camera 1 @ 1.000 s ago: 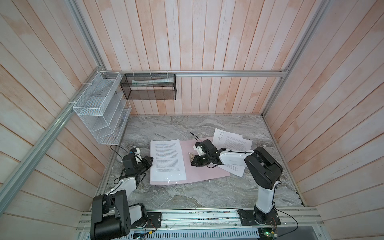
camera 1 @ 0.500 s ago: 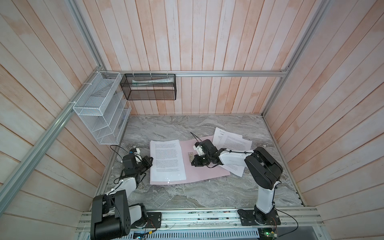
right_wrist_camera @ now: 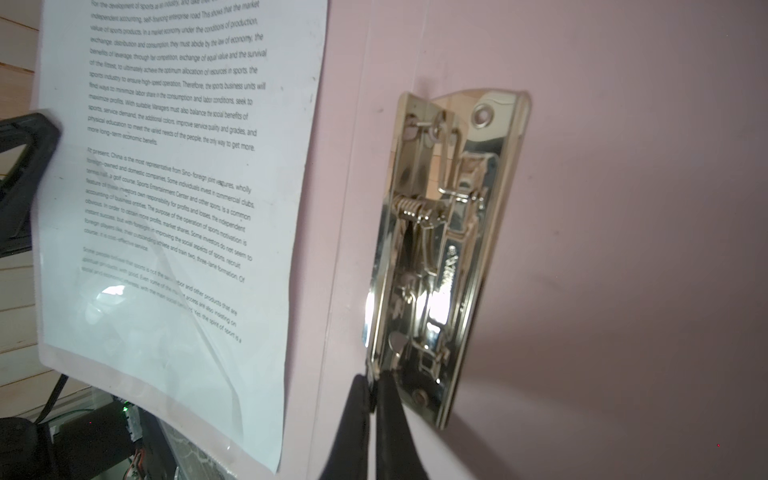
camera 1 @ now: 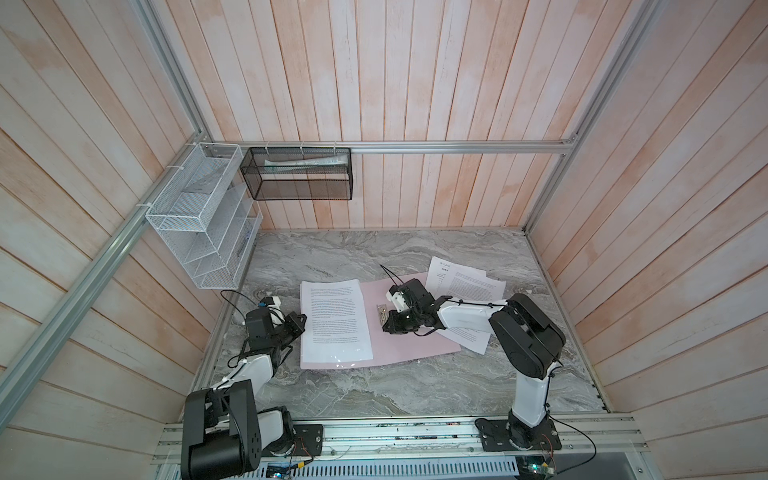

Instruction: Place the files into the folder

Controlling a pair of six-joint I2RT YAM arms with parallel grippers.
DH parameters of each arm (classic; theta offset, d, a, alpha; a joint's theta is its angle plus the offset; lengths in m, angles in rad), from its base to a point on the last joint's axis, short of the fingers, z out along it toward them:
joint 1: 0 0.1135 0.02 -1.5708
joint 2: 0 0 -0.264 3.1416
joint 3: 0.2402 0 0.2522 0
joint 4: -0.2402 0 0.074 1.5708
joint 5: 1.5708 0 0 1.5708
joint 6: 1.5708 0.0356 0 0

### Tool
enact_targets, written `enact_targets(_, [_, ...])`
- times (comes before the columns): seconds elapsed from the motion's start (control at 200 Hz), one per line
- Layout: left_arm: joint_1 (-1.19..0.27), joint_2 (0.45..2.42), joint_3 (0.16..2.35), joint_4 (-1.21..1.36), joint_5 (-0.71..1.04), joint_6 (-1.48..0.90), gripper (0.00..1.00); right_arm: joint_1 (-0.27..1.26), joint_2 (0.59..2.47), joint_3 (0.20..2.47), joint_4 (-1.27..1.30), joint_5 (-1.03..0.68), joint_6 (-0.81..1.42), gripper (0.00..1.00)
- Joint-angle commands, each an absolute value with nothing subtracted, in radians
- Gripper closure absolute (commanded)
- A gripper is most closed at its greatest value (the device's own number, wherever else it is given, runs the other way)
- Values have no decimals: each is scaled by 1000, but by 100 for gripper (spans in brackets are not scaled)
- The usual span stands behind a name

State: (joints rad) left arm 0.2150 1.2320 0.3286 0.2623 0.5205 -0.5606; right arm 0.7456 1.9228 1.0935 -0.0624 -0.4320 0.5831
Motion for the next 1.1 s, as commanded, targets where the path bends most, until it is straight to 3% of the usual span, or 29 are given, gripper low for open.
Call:
enact_targets(0.0, [212,1226,310,277,526,-538,100,752,1959,1117,-117,-423,569,98])
enact_targets(0.725, [202,1237,318,273,537,-527,100,700,2072,1137,-401,-152,473,100])
enact_targets(0.835, [202,1227,314,273,528,-526,100,694,2043,1111,-352,-205,479,100])
enact_targets(1.095, [202,1231,316,268,525,-523,100,646,1917,1144,-215,-516,542,100])
